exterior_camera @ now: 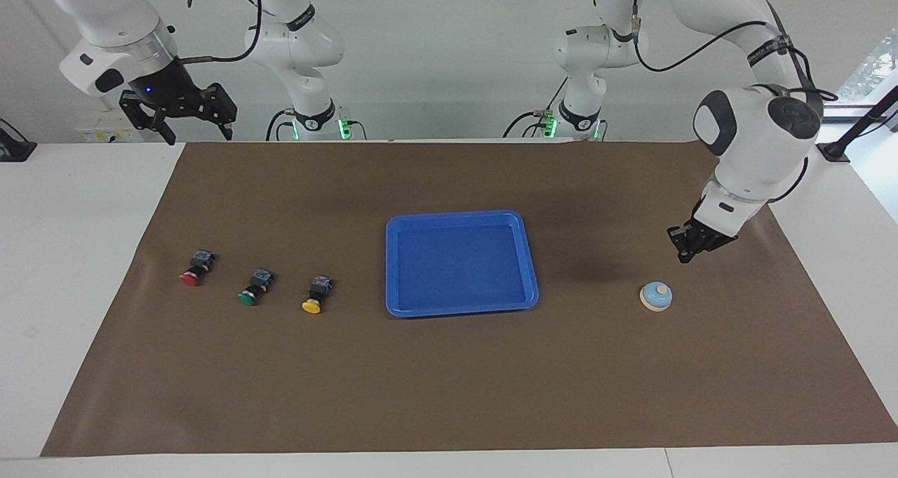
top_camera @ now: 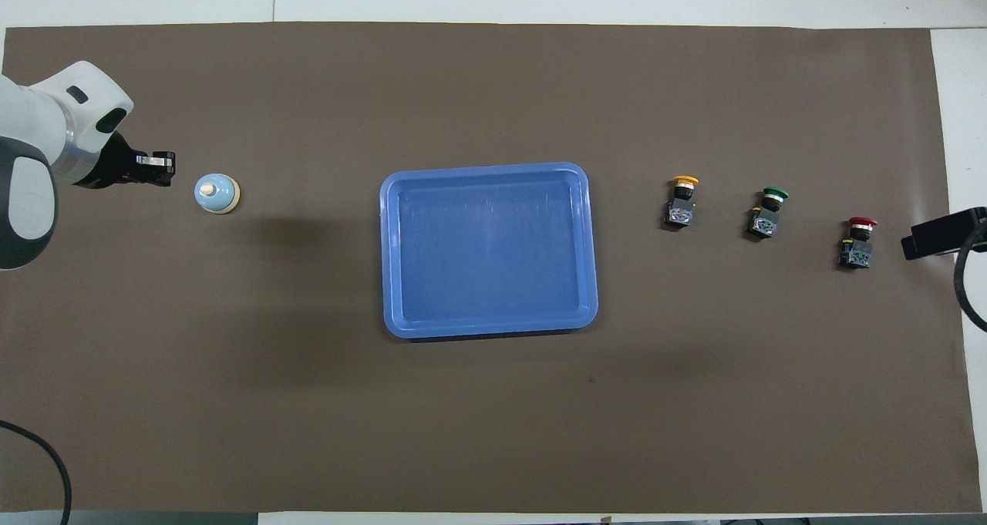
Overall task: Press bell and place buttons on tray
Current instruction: 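Move the left gripper toward the white bell, then press down on the white bell with the left gripper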
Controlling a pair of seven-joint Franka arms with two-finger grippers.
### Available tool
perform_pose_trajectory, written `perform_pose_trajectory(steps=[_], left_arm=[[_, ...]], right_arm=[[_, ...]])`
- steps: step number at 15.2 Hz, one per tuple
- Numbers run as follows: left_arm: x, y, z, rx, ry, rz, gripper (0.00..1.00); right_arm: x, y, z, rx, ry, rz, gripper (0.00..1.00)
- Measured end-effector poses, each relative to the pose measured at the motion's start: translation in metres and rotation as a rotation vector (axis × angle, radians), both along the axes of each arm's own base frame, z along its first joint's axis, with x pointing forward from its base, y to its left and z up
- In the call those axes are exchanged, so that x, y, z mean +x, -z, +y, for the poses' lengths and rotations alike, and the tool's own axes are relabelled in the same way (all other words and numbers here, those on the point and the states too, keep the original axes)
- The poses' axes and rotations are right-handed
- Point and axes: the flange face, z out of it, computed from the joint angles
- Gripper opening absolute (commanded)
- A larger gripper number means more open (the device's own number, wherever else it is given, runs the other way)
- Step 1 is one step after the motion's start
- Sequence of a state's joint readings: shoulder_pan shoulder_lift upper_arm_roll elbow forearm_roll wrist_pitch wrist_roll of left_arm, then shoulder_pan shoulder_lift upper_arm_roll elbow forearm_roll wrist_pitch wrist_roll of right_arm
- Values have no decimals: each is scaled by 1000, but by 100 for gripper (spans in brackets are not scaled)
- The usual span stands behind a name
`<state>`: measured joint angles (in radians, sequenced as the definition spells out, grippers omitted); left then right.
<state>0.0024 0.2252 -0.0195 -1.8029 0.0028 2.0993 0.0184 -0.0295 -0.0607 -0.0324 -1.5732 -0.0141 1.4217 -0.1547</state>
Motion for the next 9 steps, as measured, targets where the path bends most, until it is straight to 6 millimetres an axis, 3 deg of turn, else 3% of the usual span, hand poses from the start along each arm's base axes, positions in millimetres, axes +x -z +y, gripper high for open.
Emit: perform_pose_trajectory(steps=[3, 9], left_arm=[[9, 26, 4, -1, -6, -2, 0], [6, 41, 2, -2, -3, -1, 0]], right_arm=[[0, 0, 0, 0, 0, 0, 100], [0, 0, 0, 0, 0, 0, 100]])
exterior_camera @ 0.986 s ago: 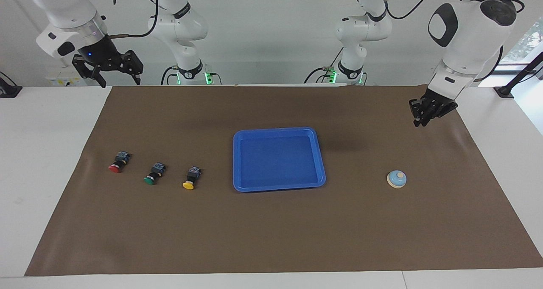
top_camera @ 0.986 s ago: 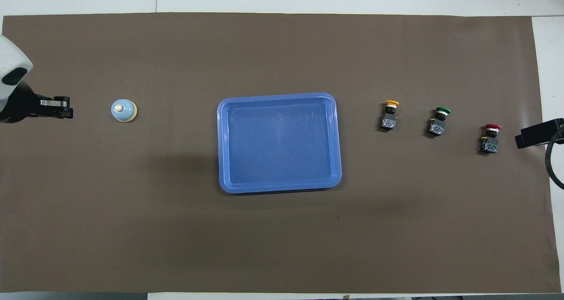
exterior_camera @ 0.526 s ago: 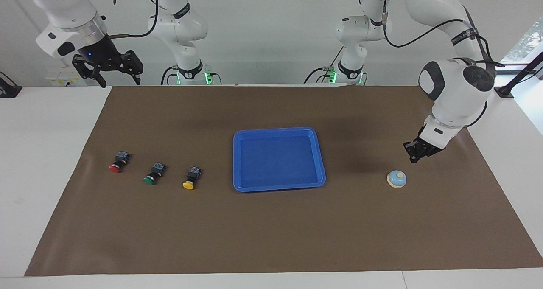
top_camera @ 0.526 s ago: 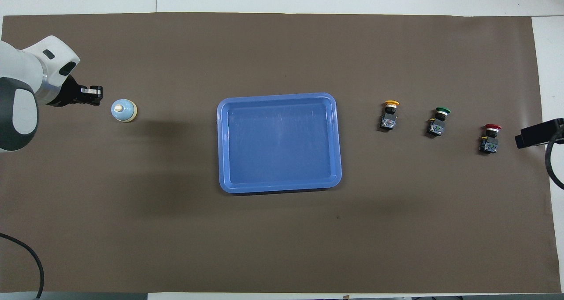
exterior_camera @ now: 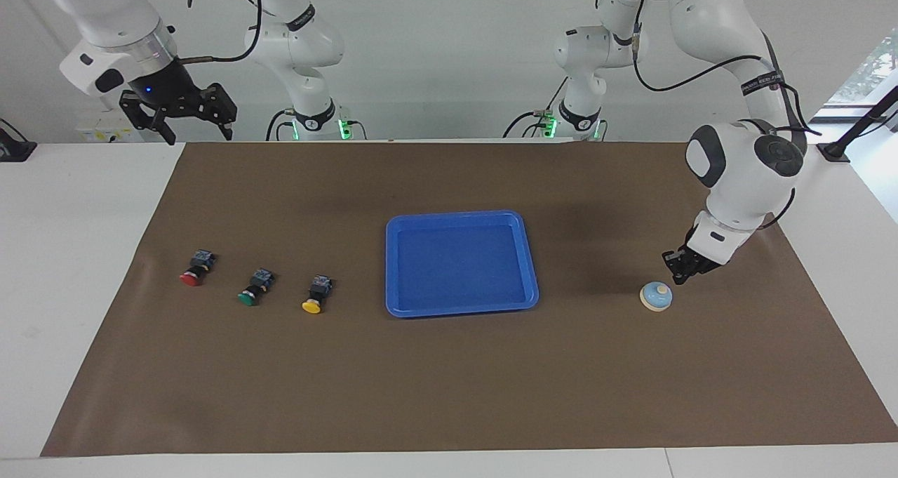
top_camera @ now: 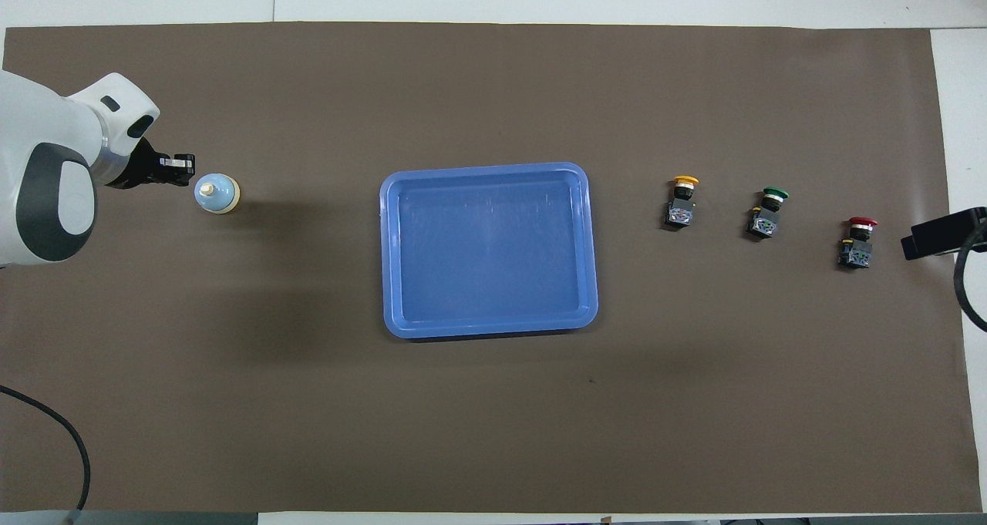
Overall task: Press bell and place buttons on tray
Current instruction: 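Press down on the white bell with the left gripper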
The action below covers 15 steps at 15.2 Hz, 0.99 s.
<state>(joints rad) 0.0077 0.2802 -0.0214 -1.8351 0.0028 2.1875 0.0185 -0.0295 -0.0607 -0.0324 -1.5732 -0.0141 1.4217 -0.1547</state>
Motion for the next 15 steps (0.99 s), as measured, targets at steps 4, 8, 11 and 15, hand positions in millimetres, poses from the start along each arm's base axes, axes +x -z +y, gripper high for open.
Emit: perform_pose_trajectory(steps=[4, 8, 11, 15], left_arm=[[0, 10, -1, -1, 2, 2, 0], [2, 17, -4, -2, 6, 1, 0], [5, 30, -5, -3, 8, -5, 0], [8, 45, -5, -4, 8, -15, 0]], right_arm=[[0, 0, 0, 0, 0, 0, 100], [0, 0, 0, 0, 0, 0, 100], [0, 0, 1, 0, -2, 0, 100], [0, 0, 1, 0, -2, 0, 100]])
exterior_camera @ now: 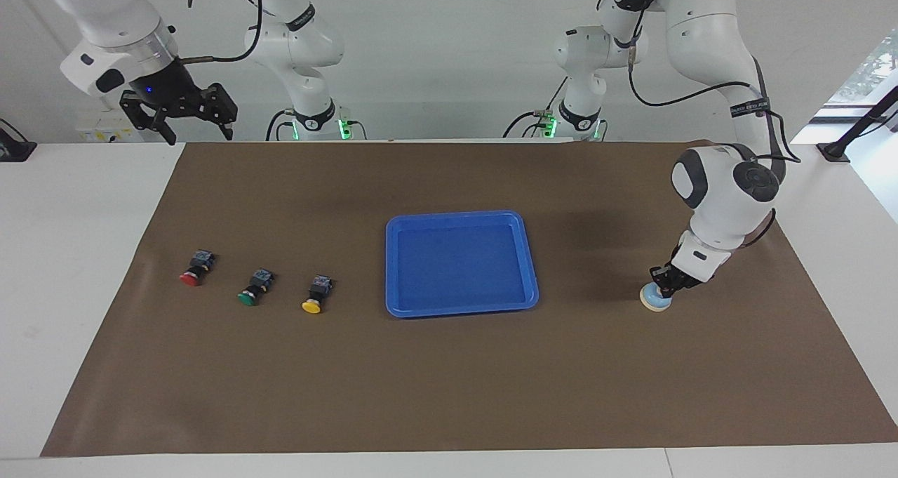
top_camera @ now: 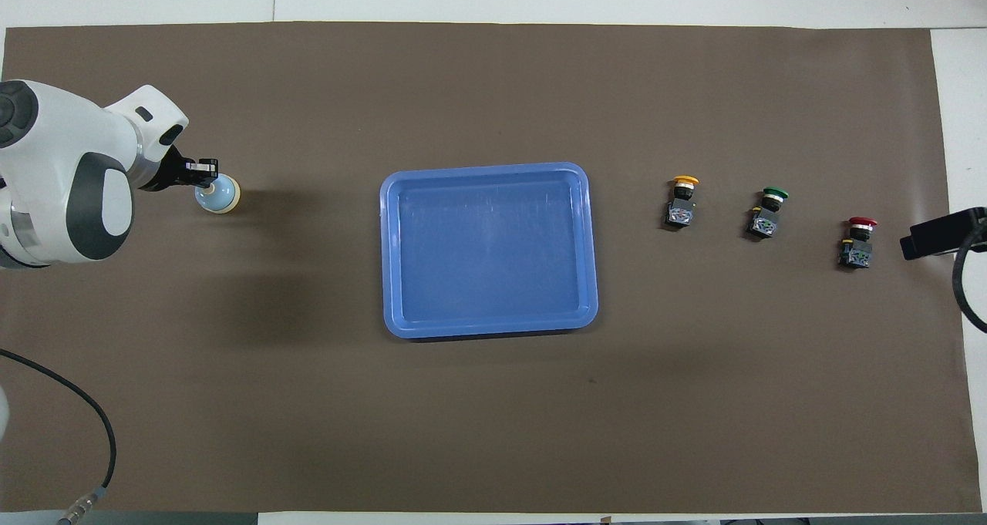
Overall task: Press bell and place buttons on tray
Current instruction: 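Press down on the white bell with the left gripper, then lift the left gripper back from the bell while the right gripper reaches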
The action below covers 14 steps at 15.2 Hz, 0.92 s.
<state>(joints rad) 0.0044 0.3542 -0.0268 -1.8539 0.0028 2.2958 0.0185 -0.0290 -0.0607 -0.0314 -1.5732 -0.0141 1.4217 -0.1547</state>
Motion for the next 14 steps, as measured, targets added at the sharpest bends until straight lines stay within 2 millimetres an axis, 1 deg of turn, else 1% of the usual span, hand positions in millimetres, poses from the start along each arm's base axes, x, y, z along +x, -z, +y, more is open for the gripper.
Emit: perform_pose_trajectory(steps=[6, 7, 8, 9, 10, 11, 12, 14], left_arm=[[-2, -2, 1, 1, -1, 10, 0], [-2, -6, 2, 1, -2, 34, 0], [-1, -17, 2, 2, -3, 59, 2], [-1, -34, 3, 3, -4, 78, 39], [-3, -56, 4, 5, -6, 92, 67], [-8, -82, 5, 6, -7, 94, 84], [-14, -106, 5, 6, -7, 85, 100], [-30, -151, 6, 8, -8, 61, 100]], right_arm=[[0, 0, 0, 0, 0, 0, 100], [-1, 0, 0, 0, 0, 3, 100], [-2, 0, 0, 1, 0, 11, 100], [-3, 0, 0, 1, 0, 15, 100], [-3, 0, 0, 1, 0, 15, 100], [-4, 0, 1, 1, -1, 16, 100], [-4, 2, 1, 1, -2, 13, 100], [0, 9, 7, -2, -3, -25, 100]])
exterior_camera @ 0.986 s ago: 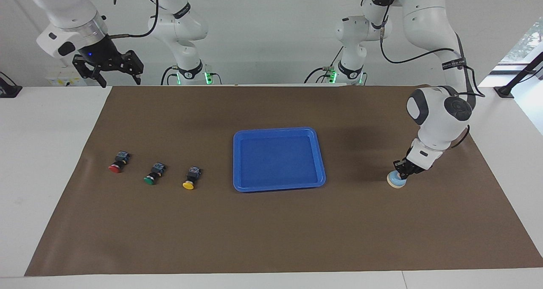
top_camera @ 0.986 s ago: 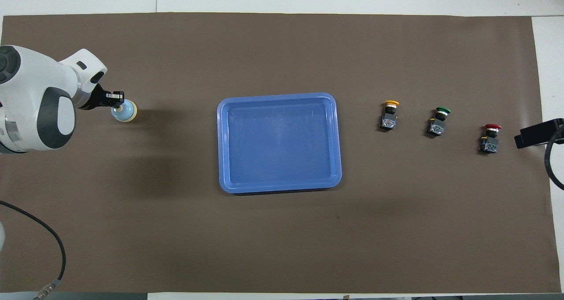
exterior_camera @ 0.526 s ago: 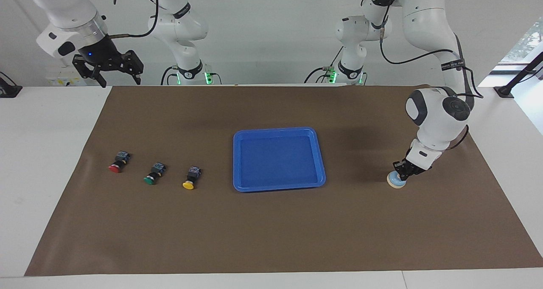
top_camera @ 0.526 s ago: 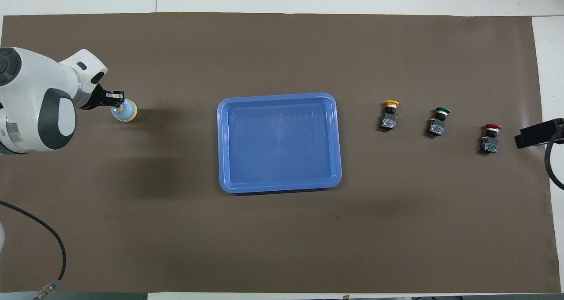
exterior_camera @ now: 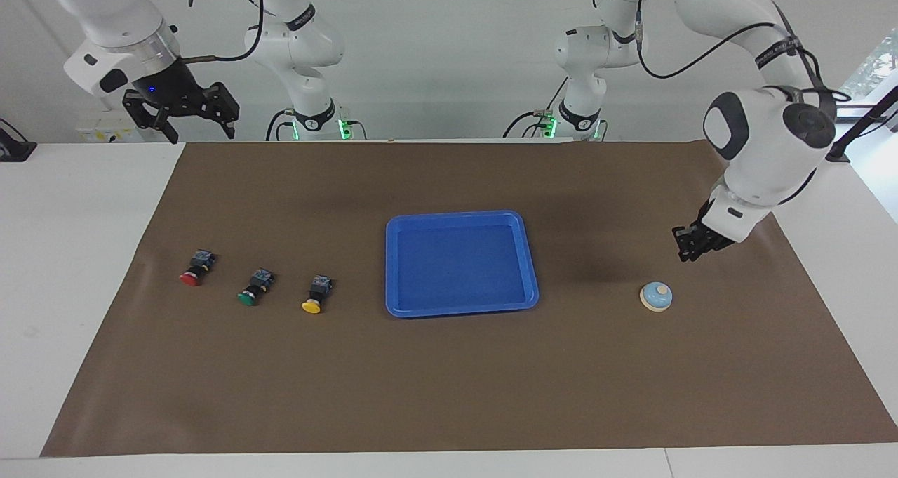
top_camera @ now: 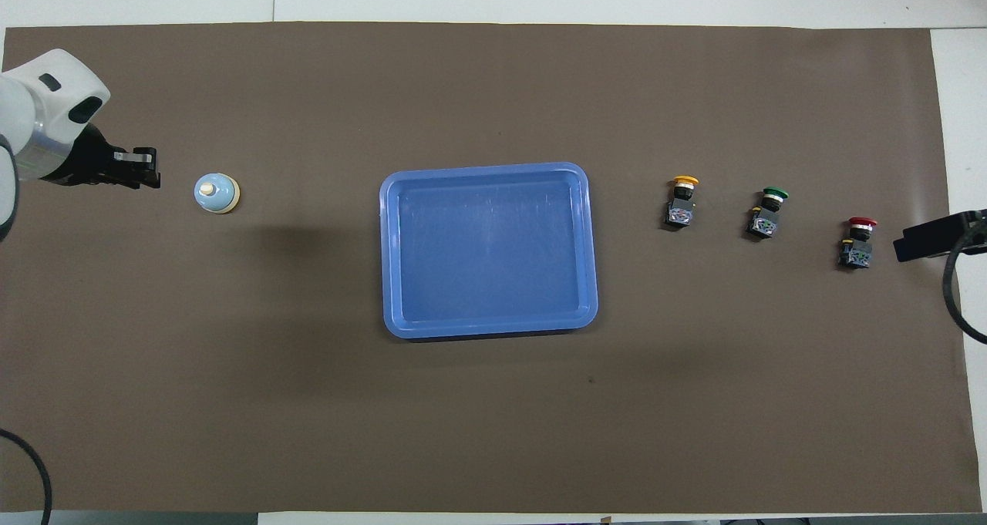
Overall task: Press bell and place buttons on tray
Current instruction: 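Lift the left gripper back from the bell while the right gripper reaches, then grasp the yellow-capped button with the right gripper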
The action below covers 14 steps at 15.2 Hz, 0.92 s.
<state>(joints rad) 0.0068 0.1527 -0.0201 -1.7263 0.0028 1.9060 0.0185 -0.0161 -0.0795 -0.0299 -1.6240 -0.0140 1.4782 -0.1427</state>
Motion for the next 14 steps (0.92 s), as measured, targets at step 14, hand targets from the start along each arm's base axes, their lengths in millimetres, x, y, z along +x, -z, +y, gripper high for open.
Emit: perform_pose_trajectory(steps=[14], left_arm=[[-66, -110, 3, 4, -7, 59, 100]], right_arm=[[74, 232, 102, 1, 266, -130, 100]])
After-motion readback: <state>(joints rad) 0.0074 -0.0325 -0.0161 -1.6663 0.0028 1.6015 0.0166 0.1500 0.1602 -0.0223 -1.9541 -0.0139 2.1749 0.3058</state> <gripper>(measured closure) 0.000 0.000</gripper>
